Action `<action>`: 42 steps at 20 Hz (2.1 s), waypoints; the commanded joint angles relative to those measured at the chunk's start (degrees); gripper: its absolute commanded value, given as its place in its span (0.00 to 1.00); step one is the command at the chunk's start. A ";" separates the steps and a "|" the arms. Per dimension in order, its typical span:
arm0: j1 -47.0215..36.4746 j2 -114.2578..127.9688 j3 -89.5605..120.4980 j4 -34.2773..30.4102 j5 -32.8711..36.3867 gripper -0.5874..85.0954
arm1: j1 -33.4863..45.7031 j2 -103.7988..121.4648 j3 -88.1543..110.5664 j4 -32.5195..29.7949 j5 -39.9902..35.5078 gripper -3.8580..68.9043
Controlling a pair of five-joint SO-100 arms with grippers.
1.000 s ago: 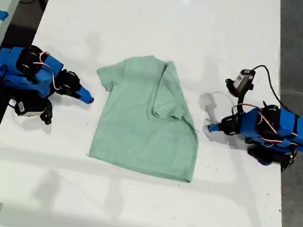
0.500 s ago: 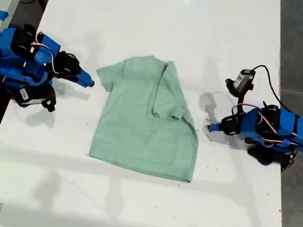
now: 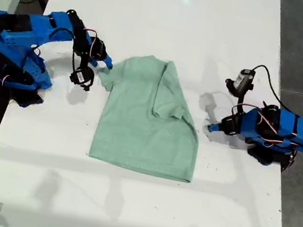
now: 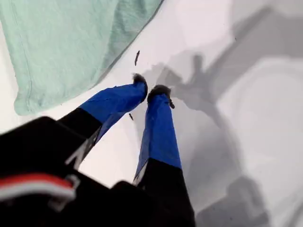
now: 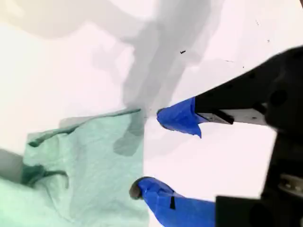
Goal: Fold t shirt
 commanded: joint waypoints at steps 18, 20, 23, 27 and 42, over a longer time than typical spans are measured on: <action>23.12 -20.04 -61.00 17.67 -3.69 0.00 | 0.44 0.79 2.64 0.09 0.09 0.11; 26.81 -21.36 -61.44 13.18 -5.63 0.00 | 0.35 0.79 2.64 0.09 0.00 0.11; 30.85 -27.42 -61.35 5.27 -7.29 0.00 | 0.26 0.79 2.64 0.09 0.00 0.10; 31.11 -42.80 -61.52 0.44 -8.53 0.05 | 0.18 0.79 2.64 0.09 0.00 0.10; 23.73 10.99 -39.37 15.21 -10.37 0.00 | 0.18 0.79 2.64 0.09 0.00 0.10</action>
